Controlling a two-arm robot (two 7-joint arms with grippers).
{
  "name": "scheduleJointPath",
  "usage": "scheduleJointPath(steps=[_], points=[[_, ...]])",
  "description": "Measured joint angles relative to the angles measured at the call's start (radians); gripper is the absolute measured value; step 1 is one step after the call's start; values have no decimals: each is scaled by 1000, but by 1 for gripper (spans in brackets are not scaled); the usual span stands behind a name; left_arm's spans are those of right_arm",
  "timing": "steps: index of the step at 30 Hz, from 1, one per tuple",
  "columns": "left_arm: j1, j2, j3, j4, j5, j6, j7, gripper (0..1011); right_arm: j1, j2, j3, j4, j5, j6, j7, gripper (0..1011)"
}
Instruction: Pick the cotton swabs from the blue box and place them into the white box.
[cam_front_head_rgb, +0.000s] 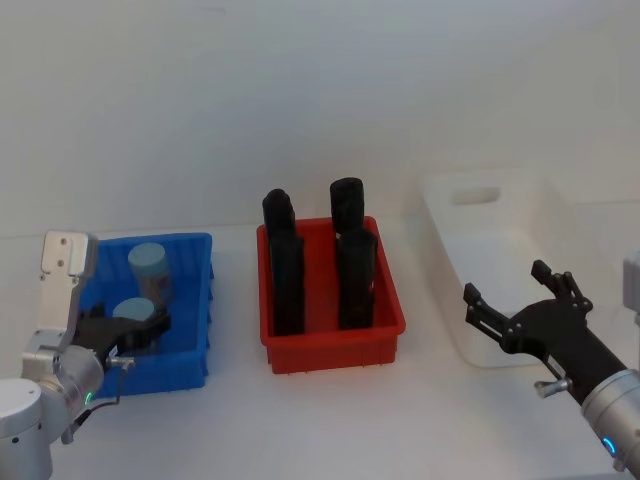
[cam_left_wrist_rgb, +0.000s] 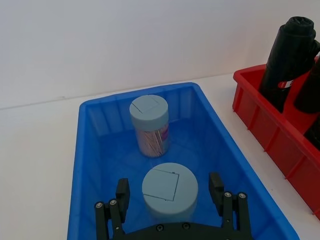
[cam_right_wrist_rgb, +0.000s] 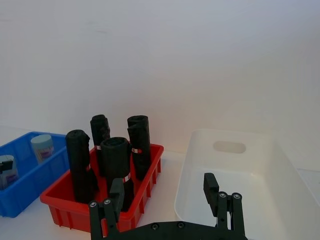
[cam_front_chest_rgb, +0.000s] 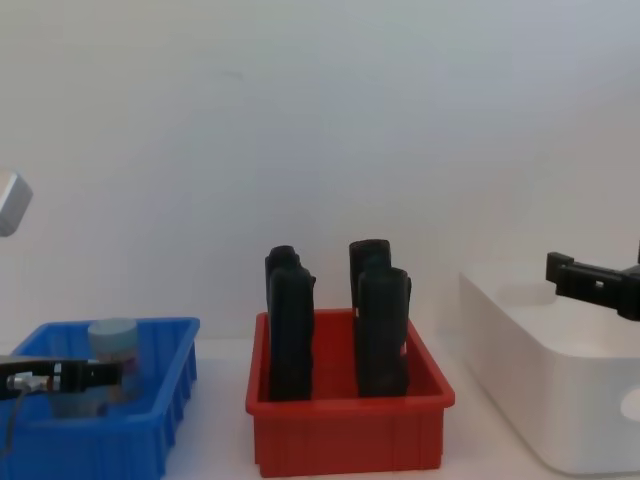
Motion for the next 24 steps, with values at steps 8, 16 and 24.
scheduleJointPath(steps=[8,16,24], points=[[-6,-5,-2,25,-7,-9,-19,941,0,0,0,0,0,0,0,1002],[-9,-8,-3,36,-6,-17,-28,702,0,0,0,0,0,0,0,1002],[-9,-9,-4,32,8,-18,-32,664,0,0,0,0,0,0,0,1002]])
